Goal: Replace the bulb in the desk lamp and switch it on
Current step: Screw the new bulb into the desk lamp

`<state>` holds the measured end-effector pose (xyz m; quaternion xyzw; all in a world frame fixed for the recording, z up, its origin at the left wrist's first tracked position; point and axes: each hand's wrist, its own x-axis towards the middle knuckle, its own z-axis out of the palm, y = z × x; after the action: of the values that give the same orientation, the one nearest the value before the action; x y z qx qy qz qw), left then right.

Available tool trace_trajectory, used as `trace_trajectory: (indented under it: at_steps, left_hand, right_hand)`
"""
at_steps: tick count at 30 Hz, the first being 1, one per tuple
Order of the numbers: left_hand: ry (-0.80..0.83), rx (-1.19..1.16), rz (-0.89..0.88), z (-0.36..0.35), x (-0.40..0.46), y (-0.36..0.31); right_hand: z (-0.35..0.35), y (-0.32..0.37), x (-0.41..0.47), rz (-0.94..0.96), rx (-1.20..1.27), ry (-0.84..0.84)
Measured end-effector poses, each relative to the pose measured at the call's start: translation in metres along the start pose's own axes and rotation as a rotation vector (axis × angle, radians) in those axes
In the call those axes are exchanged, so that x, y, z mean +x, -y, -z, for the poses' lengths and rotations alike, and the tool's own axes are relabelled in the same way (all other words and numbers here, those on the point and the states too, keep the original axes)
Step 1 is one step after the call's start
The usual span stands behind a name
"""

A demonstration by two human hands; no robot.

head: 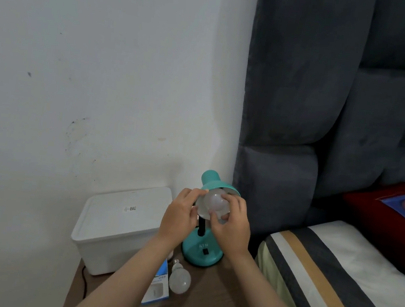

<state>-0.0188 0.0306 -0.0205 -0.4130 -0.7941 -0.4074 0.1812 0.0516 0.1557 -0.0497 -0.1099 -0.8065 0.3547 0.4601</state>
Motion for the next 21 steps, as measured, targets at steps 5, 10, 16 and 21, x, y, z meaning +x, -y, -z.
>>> trace_trajectory:
  at_steps: [5,10,16,21]
  left_hand:
    - [-0.003,-0.001,-0.001,-0.0002,0.0002,0.0021]
    - [-0.006,-0.004,-0.004,-0.0015,-0.0008,0.0023]
    - [-0.014,-0.011,0.007,-0.0017,0.0007,0.0041]
    - [-0.004,-0.016,0.004,-0.0021,-0.0001,0.0044]
  right_hand:
    - [-0.002,0.0008,0.0001,-0.252,0.011,-0.056]
    - [-0.0032,-0.0028,-0.003,-0.001,0.057,-0.042]
    - [-0.0084,0.0015,-0.0001,-0.128,0.027,-0.059]
    - [-0.0071,-0.0043,-0.0055,-0.007,0.019,-0.071]
